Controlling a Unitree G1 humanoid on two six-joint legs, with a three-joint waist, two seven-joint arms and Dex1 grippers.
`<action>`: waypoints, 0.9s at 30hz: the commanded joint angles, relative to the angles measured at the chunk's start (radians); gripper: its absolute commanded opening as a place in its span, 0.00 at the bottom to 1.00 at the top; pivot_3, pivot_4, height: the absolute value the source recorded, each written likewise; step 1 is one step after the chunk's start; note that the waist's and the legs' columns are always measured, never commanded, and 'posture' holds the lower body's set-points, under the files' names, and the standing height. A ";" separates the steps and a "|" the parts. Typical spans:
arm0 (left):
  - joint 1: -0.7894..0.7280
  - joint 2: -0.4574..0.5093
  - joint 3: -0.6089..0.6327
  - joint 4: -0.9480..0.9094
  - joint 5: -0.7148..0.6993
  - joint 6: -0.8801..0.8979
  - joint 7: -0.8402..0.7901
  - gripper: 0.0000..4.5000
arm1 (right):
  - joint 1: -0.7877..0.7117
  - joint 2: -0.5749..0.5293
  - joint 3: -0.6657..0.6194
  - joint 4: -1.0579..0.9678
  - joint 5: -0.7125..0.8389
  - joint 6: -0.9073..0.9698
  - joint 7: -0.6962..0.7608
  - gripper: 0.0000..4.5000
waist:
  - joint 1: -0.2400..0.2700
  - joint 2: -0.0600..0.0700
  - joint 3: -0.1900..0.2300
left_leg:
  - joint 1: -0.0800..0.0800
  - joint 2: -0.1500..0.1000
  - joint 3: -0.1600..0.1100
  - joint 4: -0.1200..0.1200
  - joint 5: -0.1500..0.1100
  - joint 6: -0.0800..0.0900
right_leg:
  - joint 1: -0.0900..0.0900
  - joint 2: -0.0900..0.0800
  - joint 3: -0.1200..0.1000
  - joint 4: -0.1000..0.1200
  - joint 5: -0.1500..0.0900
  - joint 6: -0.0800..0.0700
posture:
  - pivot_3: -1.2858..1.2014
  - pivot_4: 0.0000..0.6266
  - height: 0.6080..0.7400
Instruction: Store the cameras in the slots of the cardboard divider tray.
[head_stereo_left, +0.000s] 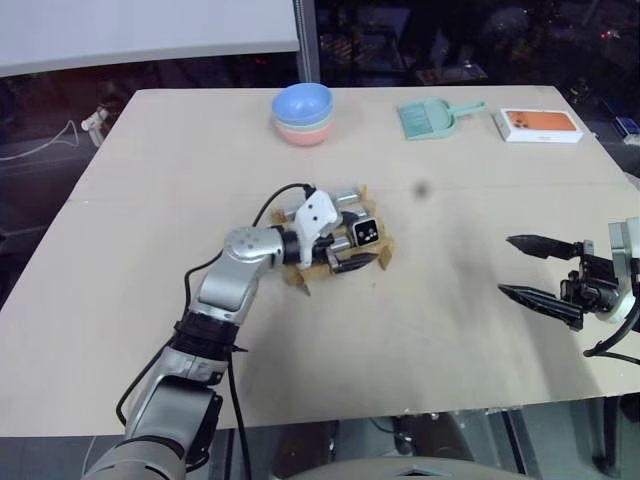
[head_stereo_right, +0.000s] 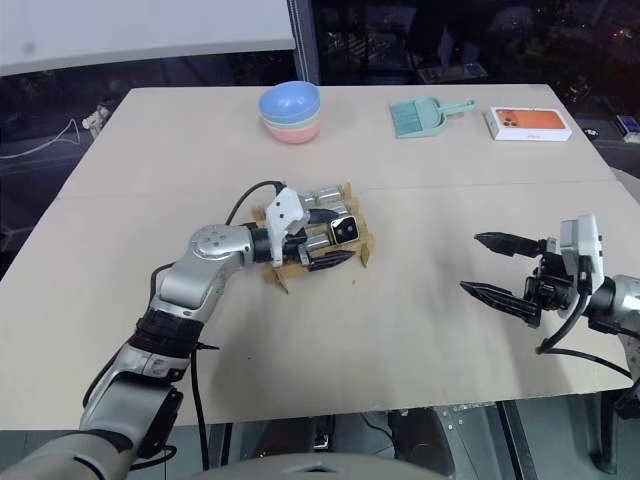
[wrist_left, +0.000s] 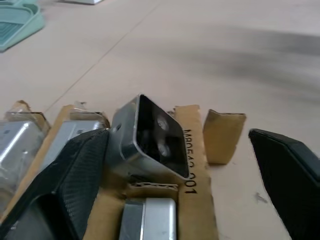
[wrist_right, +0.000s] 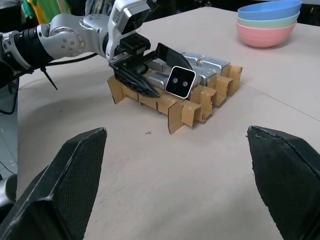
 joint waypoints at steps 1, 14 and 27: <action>0.010 -0.004 0.003 0.005 0.013 -0.006 0.018 0.99 | -0.014 0.001 -0.038 -0.007 0.007 -0.020 0.009 1.00 | 0.000 0.000 0.000 | 0.000 0.000 0.000 0.000 0.000 0.000 | 0.000 0.000 0.000 0.000 0.000 0.000 | 0.52 0.24 1.00; -0.047 0.007 0.056 -0.061 -0.138 0.376 0.031 0.99 | -0.025 0.015 -0.025 0.005 -0.014 -0.042 0.011 1.00 | -0.001 0.000 0.000 | 0.000 0.000 -0.001 0.000 0.000 0.000 | 0.000 0.000 0.000 0.000 0.000 0.002 | 0.52 0.24 1.00; -0.124 0.016 0.075 -0.023 -0.203 0.594 0.054 0.31 | -0.028 0.027 -0.022 0.012 -0.033 -0.057 0.012 1.00 | -0.003 0.000 0.000 | -0.002 0.000 -0.001 -0.001 0.000 0.000 | -0.001 0.000 0.000 -0.001 0.001 0.002 | 0.52 0.24 1.00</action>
